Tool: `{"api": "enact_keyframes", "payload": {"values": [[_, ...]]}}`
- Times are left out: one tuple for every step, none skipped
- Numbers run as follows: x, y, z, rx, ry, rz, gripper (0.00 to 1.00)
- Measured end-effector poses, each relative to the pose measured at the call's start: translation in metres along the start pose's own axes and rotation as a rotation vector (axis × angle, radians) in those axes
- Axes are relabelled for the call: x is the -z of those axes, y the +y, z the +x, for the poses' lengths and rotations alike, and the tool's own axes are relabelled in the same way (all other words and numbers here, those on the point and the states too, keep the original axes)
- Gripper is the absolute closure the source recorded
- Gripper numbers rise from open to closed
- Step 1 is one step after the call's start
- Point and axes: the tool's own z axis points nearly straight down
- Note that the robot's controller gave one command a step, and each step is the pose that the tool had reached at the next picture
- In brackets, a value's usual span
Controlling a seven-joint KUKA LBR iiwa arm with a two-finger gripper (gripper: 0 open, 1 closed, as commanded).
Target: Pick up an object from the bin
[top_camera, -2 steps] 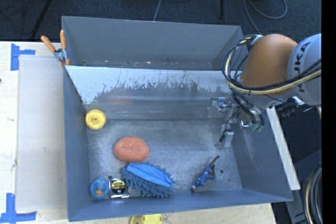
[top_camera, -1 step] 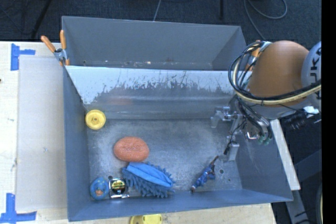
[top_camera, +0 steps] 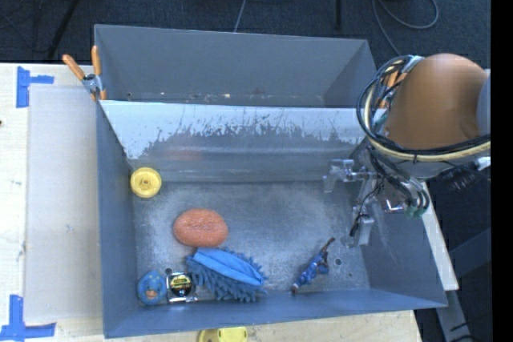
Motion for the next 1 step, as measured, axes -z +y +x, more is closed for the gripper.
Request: {"api": "enact_keyframes", "payload": {"values": [[0.0054,0.0017,-0.0056,0.062,-0.008,0.0,0.0]]}}
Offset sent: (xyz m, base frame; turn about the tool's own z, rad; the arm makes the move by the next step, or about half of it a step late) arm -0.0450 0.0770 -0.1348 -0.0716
